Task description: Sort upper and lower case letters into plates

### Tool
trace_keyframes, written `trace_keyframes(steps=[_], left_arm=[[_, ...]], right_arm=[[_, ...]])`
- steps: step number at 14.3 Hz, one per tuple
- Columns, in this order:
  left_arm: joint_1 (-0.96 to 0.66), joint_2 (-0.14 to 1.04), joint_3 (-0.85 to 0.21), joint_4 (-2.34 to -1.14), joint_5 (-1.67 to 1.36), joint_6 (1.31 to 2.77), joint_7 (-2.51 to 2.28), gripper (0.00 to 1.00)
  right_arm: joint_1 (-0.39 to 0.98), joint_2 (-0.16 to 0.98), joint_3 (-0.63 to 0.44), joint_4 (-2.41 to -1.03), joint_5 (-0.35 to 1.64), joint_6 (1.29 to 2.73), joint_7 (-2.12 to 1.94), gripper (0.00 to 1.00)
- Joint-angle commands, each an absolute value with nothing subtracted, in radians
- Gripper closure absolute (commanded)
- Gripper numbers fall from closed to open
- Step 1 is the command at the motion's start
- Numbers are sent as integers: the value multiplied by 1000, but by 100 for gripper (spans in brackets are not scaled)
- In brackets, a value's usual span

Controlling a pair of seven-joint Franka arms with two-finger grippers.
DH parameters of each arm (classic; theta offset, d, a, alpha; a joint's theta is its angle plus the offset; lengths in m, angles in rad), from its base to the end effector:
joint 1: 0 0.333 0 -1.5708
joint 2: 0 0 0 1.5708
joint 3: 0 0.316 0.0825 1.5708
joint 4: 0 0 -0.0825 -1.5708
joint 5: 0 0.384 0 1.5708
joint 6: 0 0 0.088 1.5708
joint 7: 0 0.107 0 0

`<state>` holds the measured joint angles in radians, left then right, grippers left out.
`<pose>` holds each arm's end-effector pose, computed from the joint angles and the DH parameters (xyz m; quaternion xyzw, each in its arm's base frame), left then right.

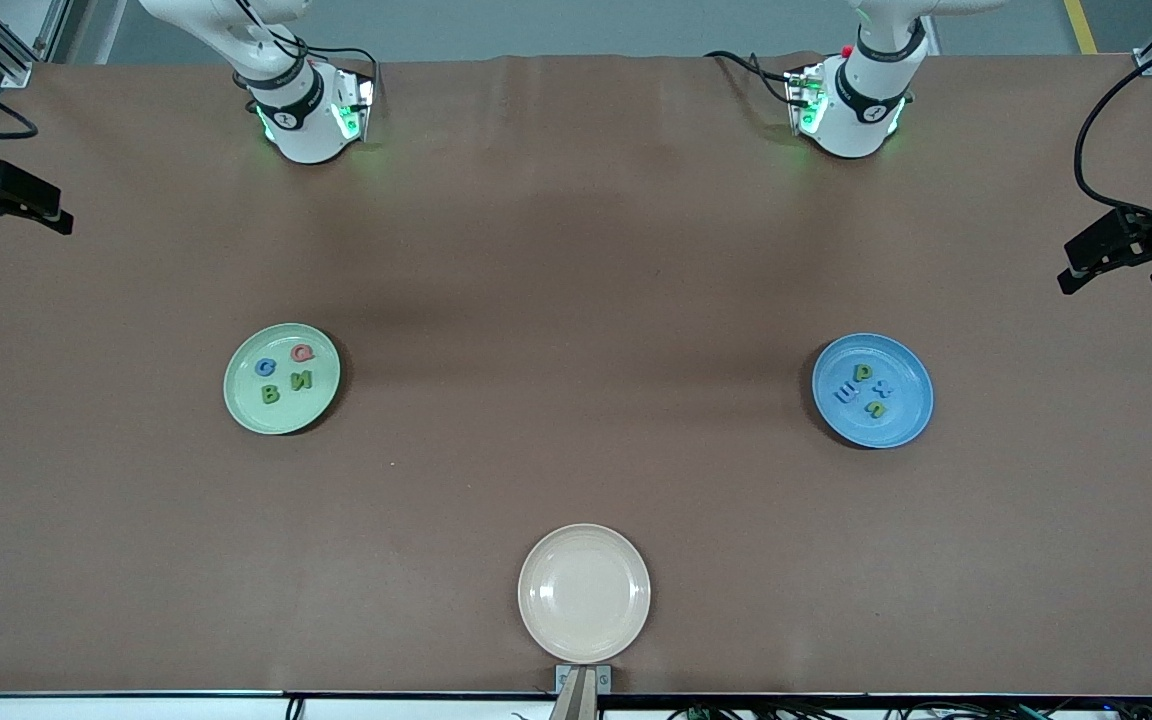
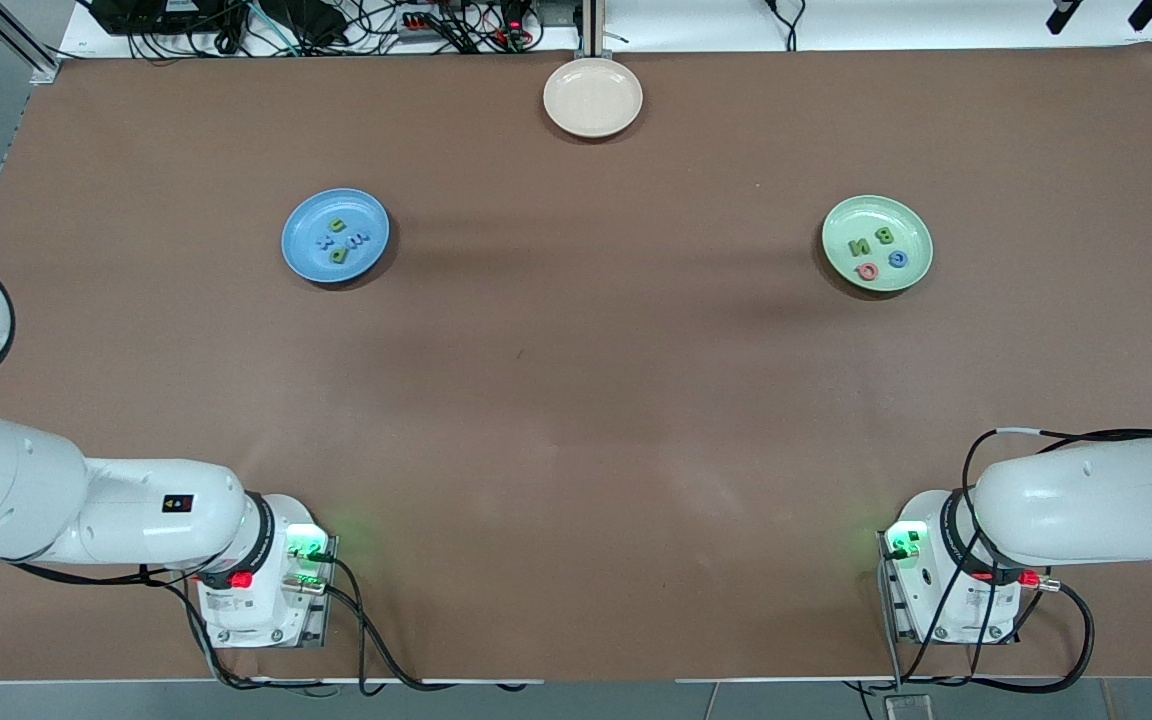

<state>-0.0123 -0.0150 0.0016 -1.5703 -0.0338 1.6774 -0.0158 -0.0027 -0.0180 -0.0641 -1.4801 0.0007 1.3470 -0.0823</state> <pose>0.5607 -0.0093 0.6432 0.9980 0.0033 0.0608 0.0177 0.5235 -0.0353 0.6577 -0.9983 -0.0078 0.0573 0.0052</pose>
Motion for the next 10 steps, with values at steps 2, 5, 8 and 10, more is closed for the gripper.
trace_keyframes(steps=[2, 5, 8, 10], left_arm=[[-18, -11, -8, -1543, -21, 1664, -6, 0], [-15, -9, -8, -1542, -28, 1672, -14, 0], [-15, -12, -8, -1539, -31, 1671, -15, 0], [-14, -12, -8, -1539, -29, 1671, -14, 0]], right_arm=[[-20, -69, -52, -1517, 25, 1333, -77, 0], [-18, -92, -61, -1516, 54, 1318, -78, 0], [-14, -112, -54, -1514, 55, 1305, -78, 0], [-12, -110, -58, -1513, 55, 1304, -80, 0]])
